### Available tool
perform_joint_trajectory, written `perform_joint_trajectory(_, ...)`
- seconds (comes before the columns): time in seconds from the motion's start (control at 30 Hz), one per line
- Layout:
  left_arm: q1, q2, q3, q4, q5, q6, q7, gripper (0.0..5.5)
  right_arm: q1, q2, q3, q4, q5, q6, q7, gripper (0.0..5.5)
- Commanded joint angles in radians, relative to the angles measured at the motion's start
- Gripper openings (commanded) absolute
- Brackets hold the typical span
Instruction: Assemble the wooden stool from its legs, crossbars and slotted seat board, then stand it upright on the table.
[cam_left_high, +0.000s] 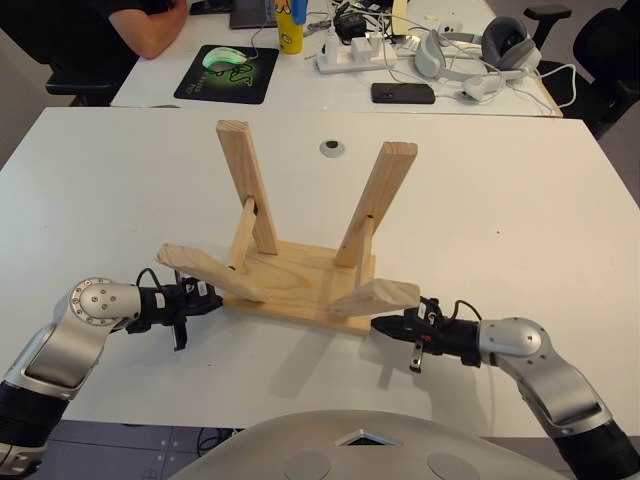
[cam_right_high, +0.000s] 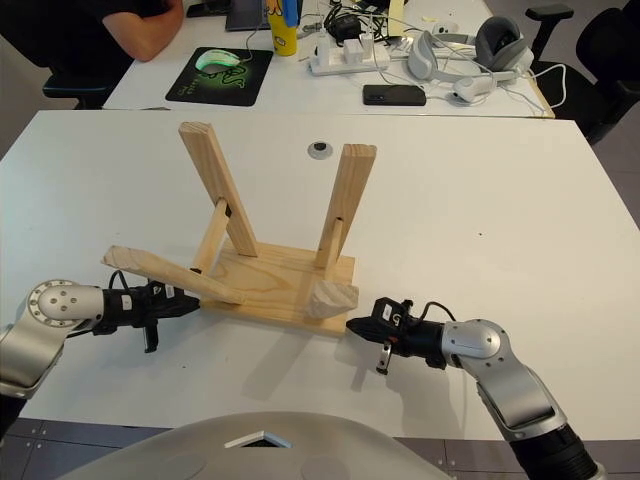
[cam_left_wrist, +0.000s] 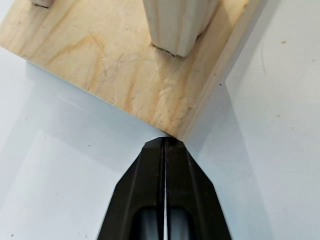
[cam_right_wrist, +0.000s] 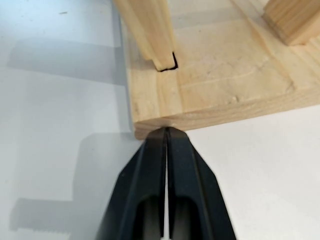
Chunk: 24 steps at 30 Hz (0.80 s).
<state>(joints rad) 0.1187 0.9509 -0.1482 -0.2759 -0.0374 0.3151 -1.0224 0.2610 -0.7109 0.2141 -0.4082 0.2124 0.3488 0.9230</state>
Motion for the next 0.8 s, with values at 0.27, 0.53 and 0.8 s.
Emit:
perform_joint_trajectory(0.27, 0.003, -0.016, -0.031, -0.022, -0.014, 0.002, -0.02, 0.0, -0.013, -0.027, 0.034, 0.053, -0.057, -0.013, -0.001, 0.01)
perform_joint_trajectory(0.53, -0.008, -0.016, -0.038, -0.006, -0.009, -0.009, -0.023, 0.0, -0.003, -0.016, 0.047, 0.037, -0.021, 0.002, 0.014, 0.01)
perform_joint_trajectory(0.8, -0.022, 0.003, -0.02, -0.081, -0.061, 0.05, -0.066, 0.0, -0.015, 0.007, 0.004, -0.044, 0.086, 0.078, 0.012, 0.01)
